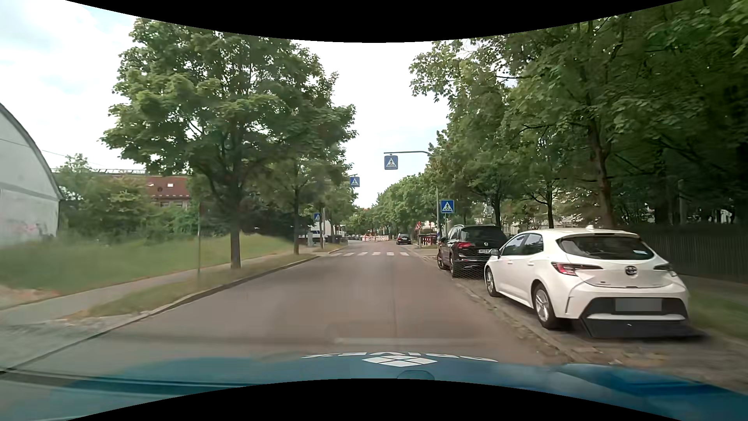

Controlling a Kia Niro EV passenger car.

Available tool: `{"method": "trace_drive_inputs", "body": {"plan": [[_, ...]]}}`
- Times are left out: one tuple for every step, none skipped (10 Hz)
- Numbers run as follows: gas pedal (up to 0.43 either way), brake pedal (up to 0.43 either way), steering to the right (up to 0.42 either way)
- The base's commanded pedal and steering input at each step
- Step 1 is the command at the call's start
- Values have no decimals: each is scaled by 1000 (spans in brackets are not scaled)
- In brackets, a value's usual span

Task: Follow the waypoints while adhering to traffic rules and regulations

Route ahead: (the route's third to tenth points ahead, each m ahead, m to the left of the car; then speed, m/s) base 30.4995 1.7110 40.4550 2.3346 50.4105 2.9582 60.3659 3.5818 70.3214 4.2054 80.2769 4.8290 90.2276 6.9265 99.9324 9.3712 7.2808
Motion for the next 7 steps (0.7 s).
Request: {"method": "trace_drive_inputs", "body": {"plan": [[130,0,0],[130,0,0],[130,0,1],[130,0,1],[118,0,2],[118,0,-1],[118,0,-6]]}}
